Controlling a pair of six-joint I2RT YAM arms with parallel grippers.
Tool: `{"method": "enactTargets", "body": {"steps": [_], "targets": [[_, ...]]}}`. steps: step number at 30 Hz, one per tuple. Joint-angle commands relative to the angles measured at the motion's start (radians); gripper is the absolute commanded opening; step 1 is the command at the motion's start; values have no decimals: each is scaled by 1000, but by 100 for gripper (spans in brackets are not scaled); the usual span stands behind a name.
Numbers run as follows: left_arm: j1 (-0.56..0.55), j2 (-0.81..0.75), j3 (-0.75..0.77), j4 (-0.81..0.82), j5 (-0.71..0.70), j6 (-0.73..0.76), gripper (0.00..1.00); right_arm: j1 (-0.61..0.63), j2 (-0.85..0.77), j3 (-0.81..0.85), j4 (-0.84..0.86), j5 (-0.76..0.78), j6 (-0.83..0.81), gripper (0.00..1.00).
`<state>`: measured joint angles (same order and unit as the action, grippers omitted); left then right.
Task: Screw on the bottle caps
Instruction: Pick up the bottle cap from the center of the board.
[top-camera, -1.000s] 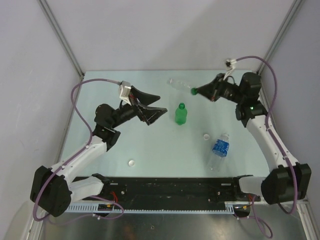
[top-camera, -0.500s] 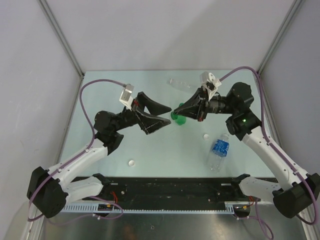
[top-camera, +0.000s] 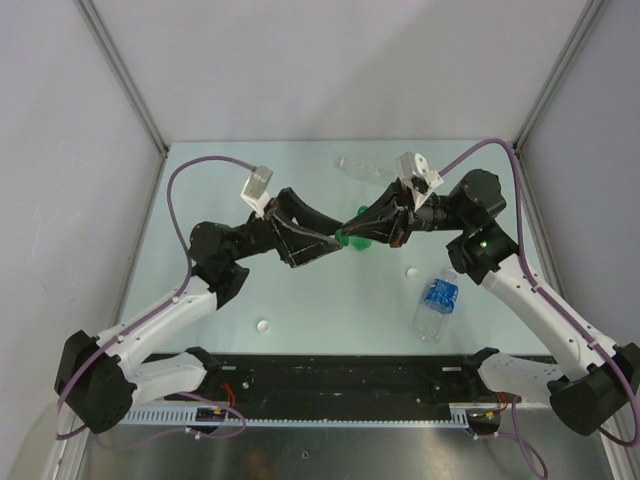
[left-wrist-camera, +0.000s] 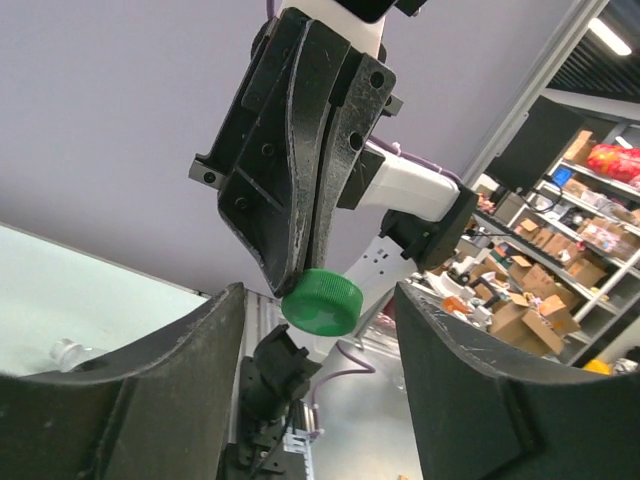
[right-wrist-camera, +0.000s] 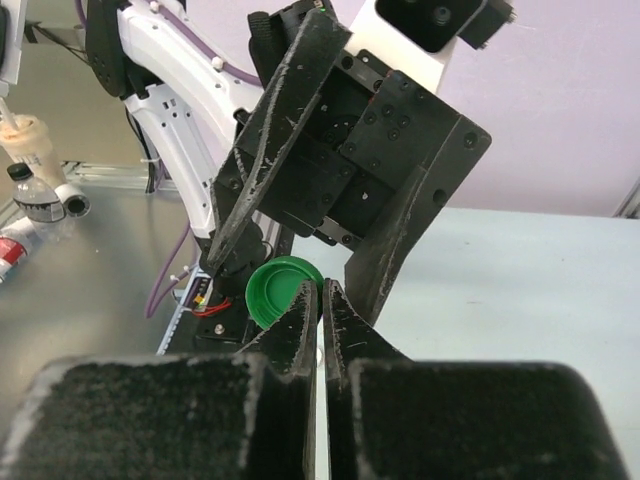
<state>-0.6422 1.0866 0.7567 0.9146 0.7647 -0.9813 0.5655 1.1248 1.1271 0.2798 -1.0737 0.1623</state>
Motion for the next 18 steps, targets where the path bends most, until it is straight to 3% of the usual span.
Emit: {"method": "enactTargets", "body": {"steps": [1, 9, 18], "targets": [[-8, 19, 60, 53, 65, -92, 63, 6, -3, 12, 28, -35, -73, 0], [-8, 8, 58, 86, 82, -129, 52, 6, -8, 12, -4, -36, -144, 0], [-8, 17, 62, 134, 119, -168, 58, 7, -12, 12, 40, -33, -159, 0]]}}
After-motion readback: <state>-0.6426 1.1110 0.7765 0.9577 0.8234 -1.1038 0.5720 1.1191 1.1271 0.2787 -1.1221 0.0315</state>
